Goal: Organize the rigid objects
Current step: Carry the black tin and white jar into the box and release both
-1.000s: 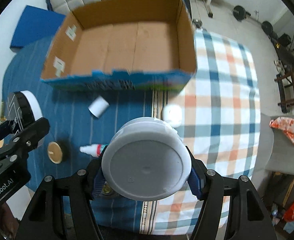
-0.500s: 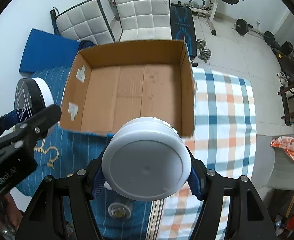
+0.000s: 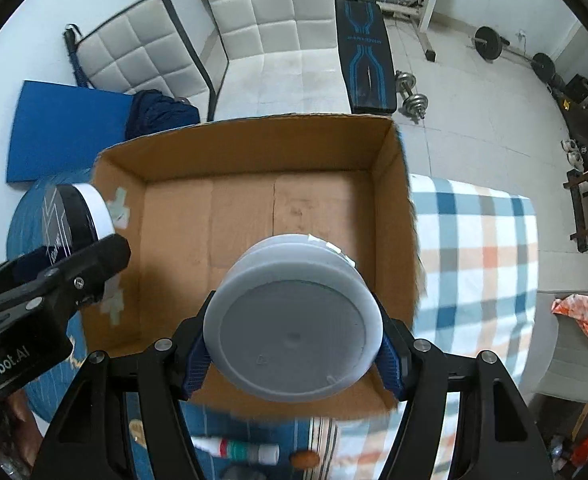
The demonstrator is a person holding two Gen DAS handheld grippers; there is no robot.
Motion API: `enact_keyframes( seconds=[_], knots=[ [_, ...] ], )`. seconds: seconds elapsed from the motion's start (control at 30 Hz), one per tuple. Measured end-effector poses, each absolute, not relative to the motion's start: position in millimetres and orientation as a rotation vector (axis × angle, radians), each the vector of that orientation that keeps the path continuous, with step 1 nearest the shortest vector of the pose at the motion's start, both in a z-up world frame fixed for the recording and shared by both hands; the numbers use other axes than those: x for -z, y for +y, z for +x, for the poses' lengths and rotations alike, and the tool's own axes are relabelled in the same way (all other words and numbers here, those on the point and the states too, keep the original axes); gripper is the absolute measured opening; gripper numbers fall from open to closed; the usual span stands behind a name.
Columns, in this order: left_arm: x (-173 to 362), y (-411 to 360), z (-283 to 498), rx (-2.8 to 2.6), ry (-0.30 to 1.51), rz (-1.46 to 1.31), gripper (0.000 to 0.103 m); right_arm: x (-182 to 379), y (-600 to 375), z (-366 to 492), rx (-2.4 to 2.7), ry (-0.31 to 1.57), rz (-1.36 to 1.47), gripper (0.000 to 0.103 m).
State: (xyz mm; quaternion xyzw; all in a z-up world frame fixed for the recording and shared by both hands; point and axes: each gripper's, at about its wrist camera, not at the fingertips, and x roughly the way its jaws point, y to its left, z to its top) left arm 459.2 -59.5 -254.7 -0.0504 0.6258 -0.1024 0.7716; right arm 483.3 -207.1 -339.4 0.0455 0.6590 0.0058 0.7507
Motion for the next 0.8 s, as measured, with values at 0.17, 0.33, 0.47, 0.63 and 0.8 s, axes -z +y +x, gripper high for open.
enact_keyframes(
  seconds=[0.17, 0.33, 0.47, 0.63, 0.8],
  knots=[
    [302.9, -63.9, 493.2, 0.228, 1.454, -0.143, 0.073, 388.4, -205.7, 521.9, -0.011, 1.491, 0.073, 0.07],
    [346.9, -71.3, 522.3, 0.257, 1.575, -0.193, 0.073, 428.5, -203.7, 548.0, -0.008, 1.539, 0.002, 0.07],
    [370.7, -84.0, 536.7, 0.278, 1.64, -0.192, 0.073, 452.4, -206.1, 563.4, -0.009, 1.576, -0.019, 0.07],
    [385.4, -100.0, 545.8, 0.299, 1.693, -0.182, 0.073, 469.5, -203.7, 571.7, -0.02, 1.602, -0.036, 0.07],
    [399.5, -109.5, 552.1, 0.294, 1.734, -0.161, 0.073, 481.4, -205.1, 578.2, -0.024, 1.631, -0.031, 0.07]
  ],
)
